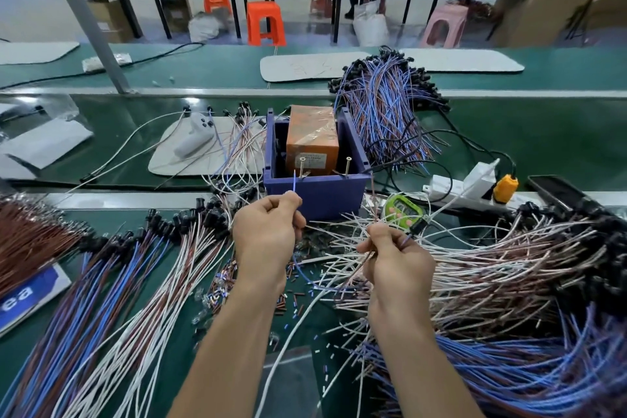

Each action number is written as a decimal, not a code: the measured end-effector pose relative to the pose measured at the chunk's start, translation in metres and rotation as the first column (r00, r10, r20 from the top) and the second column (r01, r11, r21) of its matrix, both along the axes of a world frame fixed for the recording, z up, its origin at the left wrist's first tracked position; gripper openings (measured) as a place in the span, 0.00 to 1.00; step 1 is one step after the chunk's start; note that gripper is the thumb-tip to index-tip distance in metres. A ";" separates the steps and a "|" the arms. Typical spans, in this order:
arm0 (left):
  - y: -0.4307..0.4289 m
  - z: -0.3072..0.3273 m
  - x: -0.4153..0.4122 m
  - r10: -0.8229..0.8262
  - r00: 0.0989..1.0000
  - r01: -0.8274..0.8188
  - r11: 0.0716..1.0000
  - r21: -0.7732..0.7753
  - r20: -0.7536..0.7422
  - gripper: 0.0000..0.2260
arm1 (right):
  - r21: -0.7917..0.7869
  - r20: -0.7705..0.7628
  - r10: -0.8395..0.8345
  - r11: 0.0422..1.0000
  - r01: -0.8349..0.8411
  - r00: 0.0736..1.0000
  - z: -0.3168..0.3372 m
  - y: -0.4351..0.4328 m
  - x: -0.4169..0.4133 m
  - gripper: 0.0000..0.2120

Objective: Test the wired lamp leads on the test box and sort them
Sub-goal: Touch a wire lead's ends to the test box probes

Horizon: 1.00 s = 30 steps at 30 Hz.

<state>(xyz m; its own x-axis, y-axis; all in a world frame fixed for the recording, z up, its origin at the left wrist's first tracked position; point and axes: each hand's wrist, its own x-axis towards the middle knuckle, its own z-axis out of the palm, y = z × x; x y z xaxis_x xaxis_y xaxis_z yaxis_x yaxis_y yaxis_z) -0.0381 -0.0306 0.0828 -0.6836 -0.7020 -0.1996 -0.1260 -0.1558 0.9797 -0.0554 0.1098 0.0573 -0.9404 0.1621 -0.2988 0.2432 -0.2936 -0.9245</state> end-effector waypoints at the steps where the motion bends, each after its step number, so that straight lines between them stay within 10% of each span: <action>1: 0.000 0.000 -0.001 0.002 1.000 -0.002 1.000 -0.006 0.008 0.17 | 0.001 -0.004 0.003 1.000 -0.003 1.000 0.000 -0.001 -0.001 0.09; 30: -0.001 -0.010 -0.009 -0.048 0.999 0.048 0.999 0.006 -0.021 0.10 | 0.111 -0.042 0.084 0.991 -0.079 0.996 0.004 -0.010 -0.012 0.08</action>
<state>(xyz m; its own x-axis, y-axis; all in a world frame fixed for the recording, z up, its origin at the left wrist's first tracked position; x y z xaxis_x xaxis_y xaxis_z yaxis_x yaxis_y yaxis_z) -0.0474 -0.0321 0.0732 -0.7207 -0.6668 -0.1894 -0.1133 -0.1563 0.9812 -0.0675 0.1001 0.0615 -0.9642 0.1135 -0.2396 0.2184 -0.1717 -0.9606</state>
